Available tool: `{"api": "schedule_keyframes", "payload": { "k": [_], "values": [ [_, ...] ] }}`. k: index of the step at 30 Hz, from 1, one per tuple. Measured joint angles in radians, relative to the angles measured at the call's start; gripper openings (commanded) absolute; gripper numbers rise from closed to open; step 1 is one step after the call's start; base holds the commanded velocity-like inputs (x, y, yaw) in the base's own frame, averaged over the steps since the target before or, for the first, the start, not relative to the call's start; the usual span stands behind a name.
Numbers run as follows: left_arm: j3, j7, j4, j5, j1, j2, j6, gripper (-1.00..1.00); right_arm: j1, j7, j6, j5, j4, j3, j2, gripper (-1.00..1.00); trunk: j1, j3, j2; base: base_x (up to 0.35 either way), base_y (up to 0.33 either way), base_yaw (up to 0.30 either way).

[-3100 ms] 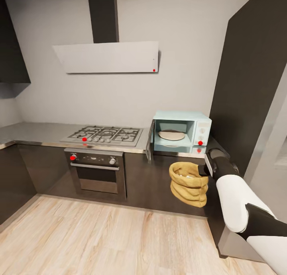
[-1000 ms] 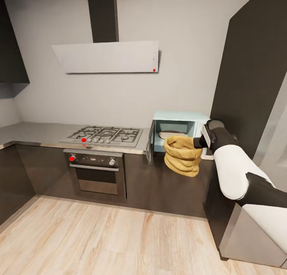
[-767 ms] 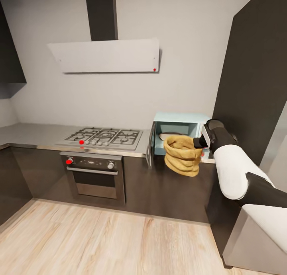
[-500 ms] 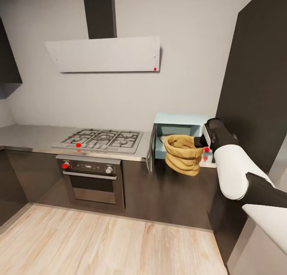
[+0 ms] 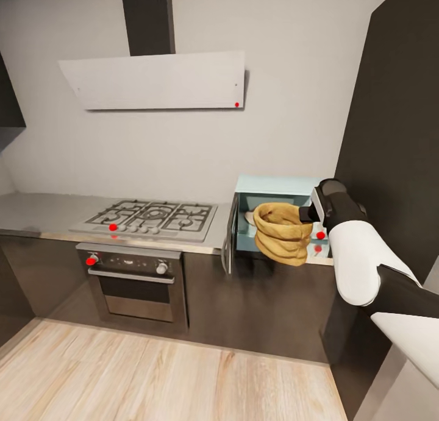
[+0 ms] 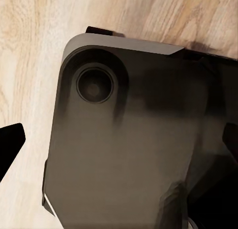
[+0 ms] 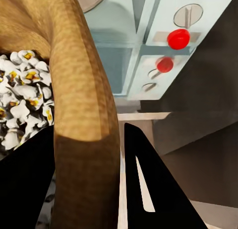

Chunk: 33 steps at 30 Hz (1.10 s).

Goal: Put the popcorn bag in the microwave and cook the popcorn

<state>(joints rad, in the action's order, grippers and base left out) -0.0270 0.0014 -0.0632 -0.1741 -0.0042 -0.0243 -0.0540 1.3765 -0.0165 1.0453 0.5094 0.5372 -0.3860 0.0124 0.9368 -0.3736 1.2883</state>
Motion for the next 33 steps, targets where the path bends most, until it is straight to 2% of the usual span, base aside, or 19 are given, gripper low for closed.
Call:
{"api": "schedule_keyframes", "payload": {
  "k": [11, 16, 24, 33],
  "values": [
    [0.0, 0.0, 0.0, 0.0, 0.0, 0.0, 0.0, 1.0, 0.0, -0.001, 0.0, -0.001, 0.002, -0.001, 0.0, -1.0, 0.0, 0.0, 0.0, 0.0, 0.0, 0.0],
    [-0.001, 0.0, 0.0, 0.0, 0.0, 0.0, 0.0, 1.0, 0.0, -0.001, 0.0, -0.001, 0.055, -0.002, 0.002, -1.0, 0.0, 0.0, 0.0, 0.0, 0.0, 0.0],
    [0.0, 0.0, 0.0, 0.0, 0.0, 0.0, 0.0, 1.0, 0.0, -0.001, 0.0, -0.001, 0.059, -0.001, 0.003, -1.0, 0.0, 0.0, 0.0, 0.003, 0.0, 0.0],
    [0.0, 0.0, 0.0, 0.0, 0.0, 0.0, 0.0, 1.0, 0.0, 0.0, 0.0, 0.0, 0.049, 0.003, 0.005, -1.0, 0.0, 0.0, 0.0, 0.126, 0.0, 0.0]
  ]
}}
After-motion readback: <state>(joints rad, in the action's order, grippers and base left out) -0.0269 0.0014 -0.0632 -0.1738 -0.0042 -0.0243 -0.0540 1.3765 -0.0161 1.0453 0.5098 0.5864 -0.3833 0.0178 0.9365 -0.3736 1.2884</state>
